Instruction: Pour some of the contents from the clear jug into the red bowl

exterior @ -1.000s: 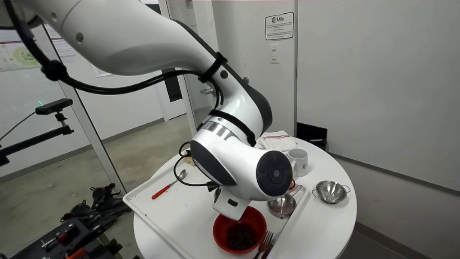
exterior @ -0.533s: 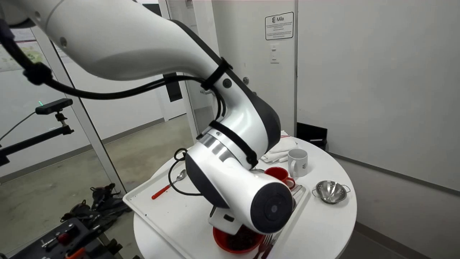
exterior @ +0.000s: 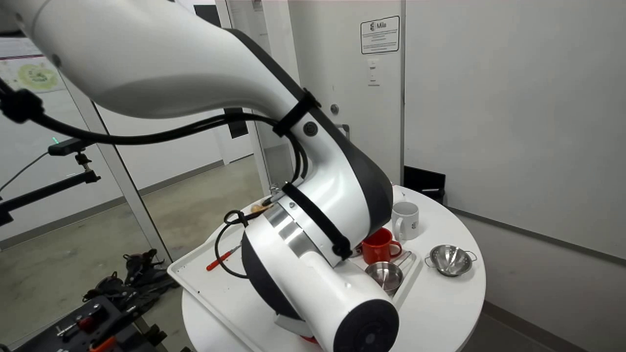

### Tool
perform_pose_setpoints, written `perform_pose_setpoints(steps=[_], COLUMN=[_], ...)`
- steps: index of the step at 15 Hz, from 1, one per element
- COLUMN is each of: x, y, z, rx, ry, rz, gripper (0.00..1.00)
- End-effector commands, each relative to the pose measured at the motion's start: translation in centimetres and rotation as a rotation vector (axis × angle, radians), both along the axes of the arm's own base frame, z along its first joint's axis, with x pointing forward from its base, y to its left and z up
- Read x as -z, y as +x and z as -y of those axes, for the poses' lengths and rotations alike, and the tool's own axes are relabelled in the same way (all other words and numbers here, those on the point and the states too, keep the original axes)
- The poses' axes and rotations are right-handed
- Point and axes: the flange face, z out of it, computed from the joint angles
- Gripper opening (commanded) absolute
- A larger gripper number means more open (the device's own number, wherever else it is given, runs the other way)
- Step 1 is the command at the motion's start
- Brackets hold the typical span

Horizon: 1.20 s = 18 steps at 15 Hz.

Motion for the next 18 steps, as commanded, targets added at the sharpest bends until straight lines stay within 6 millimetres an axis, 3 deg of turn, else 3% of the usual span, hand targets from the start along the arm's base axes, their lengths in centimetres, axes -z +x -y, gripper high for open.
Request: perform_pose_setpoints(steps=[1,13,18], x=[-0.55,-0.97,-1.27], y=[-0.44,-0.3,0.39], z=[-0.04,-0.32,-1.04], rx=[0.003,-0.042,-0.103], ry=[0.034,0.055,0.021], rz=[0.056,0.104,-0.001], gripper=[0.07,0.07,0.07])
